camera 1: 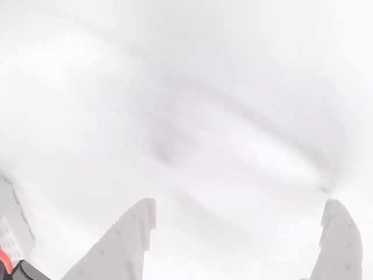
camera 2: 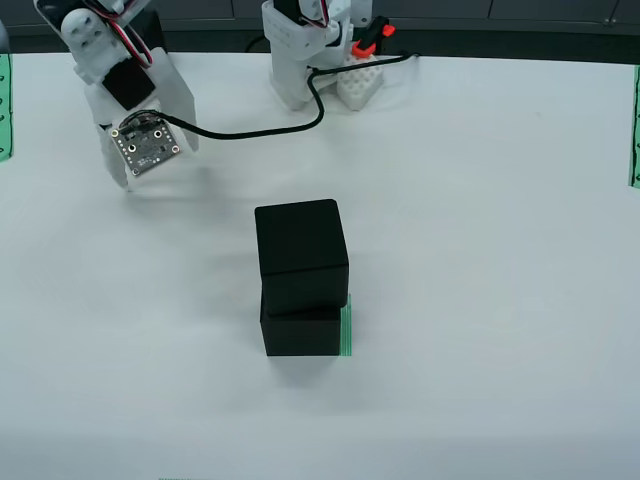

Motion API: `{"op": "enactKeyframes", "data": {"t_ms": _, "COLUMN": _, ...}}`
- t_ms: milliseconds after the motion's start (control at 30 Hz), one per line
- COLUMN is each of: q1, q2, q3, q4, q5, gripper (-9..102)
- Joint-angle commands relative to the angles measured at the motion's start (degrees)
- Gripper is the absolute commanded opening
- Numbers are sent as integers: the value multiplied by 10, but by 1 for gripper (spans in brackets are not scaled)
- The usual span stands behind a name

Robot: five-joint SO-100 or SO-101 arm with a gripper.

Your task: Stack 3 Blocks on the chosen place.

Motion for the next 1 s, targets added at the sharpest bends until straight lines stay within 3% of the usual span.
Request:
{"op": "enactKeyframes", "data": {"t_ms": 0, "q1": 25, "q2": 56, "q3": 1, "q4": 6, "q5": -4, "gripper": 34}}
{"op": "enactKeyframes", "data": {"t_ms": 533, "q1": 105, "q2": 152, "q3": -15, "q4": 6, "q5": -6, "gripper": 34}}
{"op": "enactKeyframes", "data": {"t_ms": 967, "q1": 257, "q2": 240, "q3": -8, "q4": 4, "q5": -4, "gripper": 34}}
